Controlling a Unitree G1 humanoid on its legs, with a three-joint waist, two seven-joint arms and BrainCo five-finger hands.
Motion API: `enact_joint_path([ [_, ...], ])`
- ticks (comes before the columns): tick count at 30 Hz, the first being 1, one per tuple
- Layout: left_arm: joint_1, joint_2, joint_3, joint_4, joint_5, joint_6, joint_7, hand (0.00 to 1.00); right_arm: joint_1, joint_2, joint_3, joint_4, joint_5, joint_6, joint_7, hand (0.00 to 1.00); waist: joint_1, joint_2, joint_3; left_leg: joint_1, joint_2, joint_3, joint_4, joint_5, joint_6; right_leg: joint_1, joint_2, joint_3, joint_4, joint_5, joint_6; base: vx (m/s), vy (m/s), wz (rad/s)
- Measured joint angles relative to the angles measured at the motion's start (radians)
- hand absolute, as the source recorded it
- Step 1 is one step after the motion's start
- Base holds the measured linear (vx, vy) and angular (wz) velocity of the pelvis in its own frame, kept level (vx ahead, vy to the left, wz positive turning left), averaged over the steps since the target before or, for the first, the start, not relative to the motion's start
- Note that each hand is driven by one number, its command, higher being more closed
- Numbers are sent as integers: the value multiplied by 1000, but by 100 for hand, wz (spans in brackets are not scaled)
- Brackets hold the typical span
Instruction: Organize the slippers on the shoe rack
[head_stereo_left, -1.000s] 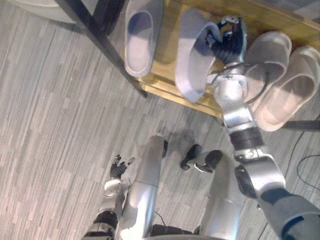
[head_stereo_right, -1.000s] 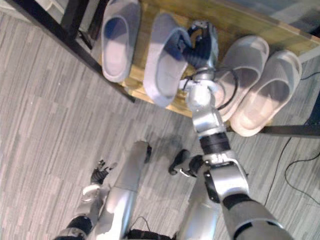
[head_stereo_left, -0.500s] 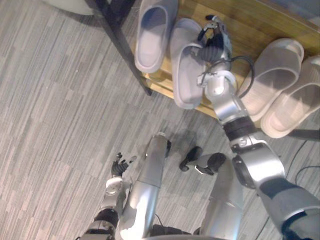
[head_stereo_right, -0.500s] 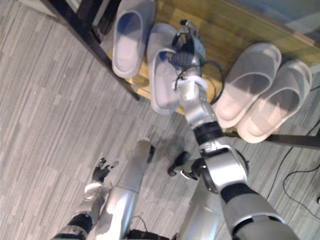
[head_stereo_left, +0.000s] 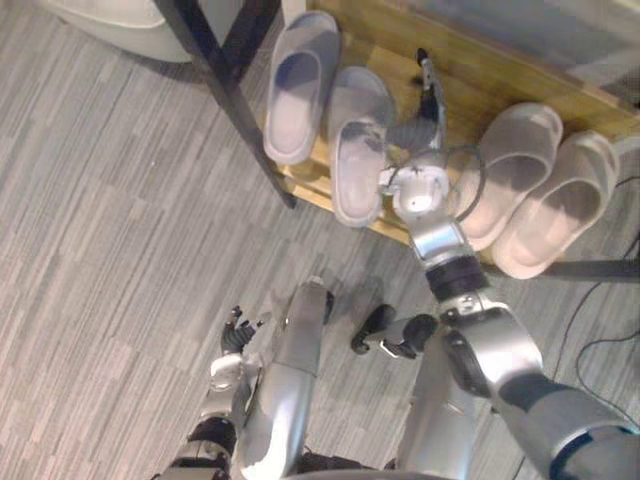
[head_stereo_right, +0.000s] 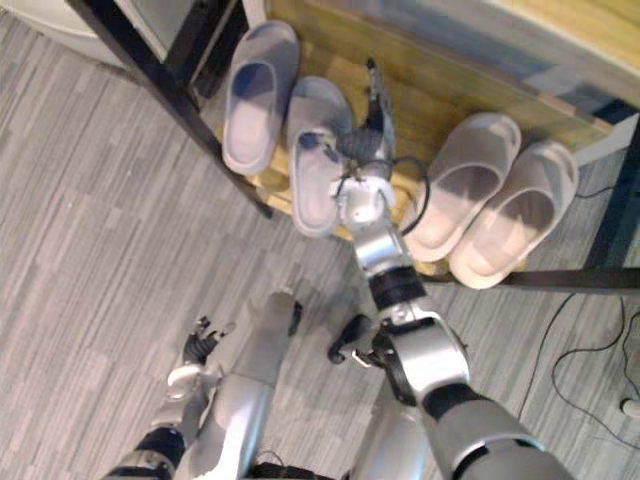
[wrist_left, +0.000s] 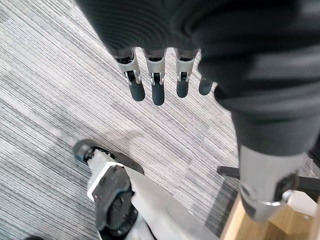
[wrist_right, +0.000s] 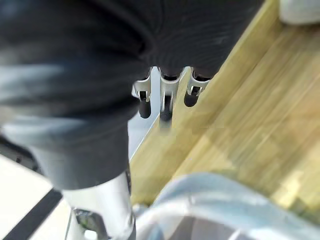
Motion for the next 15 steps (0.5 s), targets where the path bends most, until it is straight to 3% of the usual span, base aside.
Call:
enact_joint_path([
  [8,3,-6,25,-1,-37,3,4,0,71,54,-51,-69,10,18,-2,0,-13,0,0,39,16,7,-18,-1,2,38,16,0,-26,6,7,3,12,-4],
  [15,7,-14,59,-1,-38,8,18,0,179,130,-53,-155,138,-7,1,0,-26,-1,-1,62,33,10,-38,-1,2,61,33,-4,-58,14,16,14,11,-6],
])
